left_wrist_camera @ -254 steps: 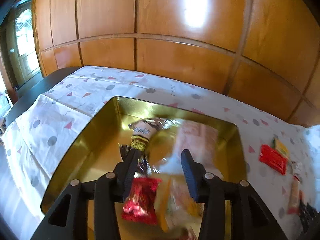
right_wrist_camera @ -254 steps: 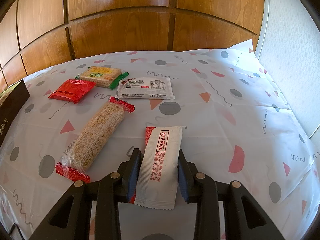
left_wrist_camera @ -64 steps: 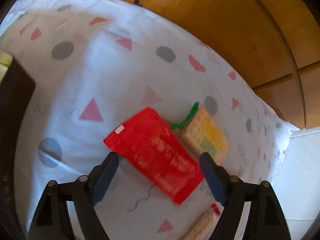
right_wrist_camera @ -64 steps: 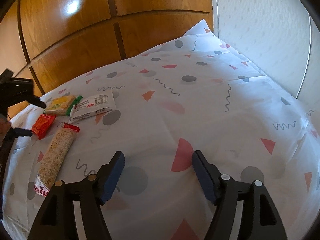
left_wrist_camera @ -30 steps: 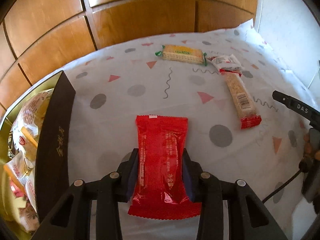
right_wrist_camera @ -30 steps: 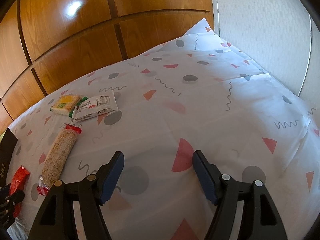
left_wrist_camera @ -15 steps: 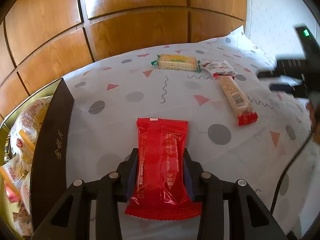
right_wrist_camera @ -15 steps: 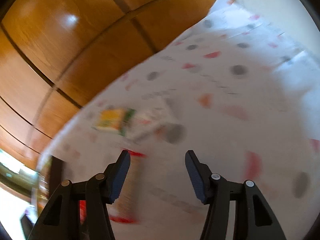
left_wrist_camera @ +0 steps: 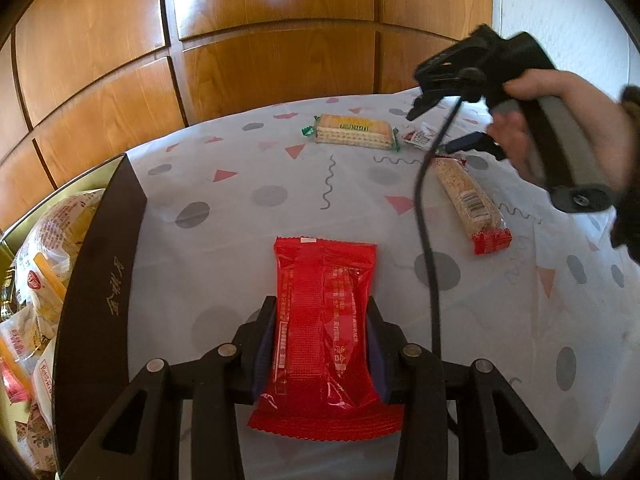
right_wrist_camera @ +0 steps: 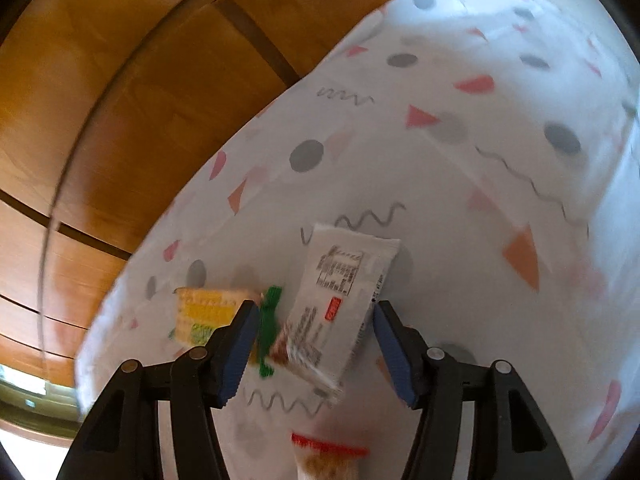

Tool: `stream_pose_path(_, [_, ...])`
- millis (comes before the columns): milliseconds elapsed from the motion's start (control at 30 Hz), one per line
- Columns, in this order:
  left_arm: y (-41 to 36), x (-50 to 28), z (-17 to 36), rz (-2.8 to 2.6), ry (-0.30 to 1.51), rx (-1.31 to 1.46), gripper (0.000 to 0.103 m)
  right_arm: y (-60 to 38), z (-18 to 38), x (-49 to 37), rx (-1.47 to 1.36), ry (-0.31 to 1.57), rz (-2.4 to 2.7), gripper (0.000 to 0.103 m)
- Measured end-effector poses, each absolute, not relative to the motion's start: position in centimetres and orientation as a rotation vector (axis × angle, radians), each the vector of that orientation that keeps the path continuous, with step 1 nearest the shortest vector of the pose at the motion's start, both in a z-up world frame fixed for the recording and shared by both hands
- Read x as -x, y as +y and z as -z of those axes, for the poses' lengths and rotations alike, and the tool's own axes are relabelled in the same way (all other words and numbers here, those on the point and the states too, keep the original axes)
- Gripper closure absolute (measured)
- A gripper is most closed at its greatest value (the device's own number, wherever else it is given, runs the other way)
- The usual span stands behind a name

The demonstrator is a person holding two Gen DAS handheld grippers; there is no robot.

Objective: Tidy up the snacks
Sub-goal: 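Hold the red packet with the left tool while the right tool grasps a white printed packet, then lower the red packet into the tin and open the left tool while the right tool holds the white packet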

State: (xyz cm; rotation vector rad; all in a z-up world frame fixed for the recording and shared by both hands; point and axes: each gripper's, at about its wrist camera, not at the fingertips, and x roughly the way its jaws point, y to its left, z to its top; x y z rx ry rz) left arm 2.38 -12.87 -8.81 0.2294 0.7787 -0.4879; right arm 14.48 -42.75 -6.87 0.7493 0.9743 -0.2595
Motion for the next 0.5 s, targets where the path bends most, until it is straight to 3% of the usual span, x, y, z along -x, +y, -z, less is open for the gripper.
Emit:
stream_pose_path(133, [-12.8, -2.4, 8.8, 0.490, 0.778, -0.225, 0.062, -41.2, 6.9, -16.4, -0.502, 1.045, 0.257, 0.046])
stream_pose_path(167, [-12.9, -2.4, 8.8, 0.491, 0.778, -0.225, 0.062, -40.7, 6.9, -16.7, -0.426, 1.067, 0.259, 0.053])
stream_pose_path(200, [-12.8, -2.4, 8.8, 0.491, 0.778, -0.225, 0.062, -40.4, 6.8, -16.7, -0.334, 1.085, 0.286, 0.069])
stream_pose_path(500, [-12.9, -2.4, 8.8, 0.492, 0.780, -0.224, 0.062, -46.3, 6.7, -9.1, -0.341, 1.026, 0.335, 0.069])
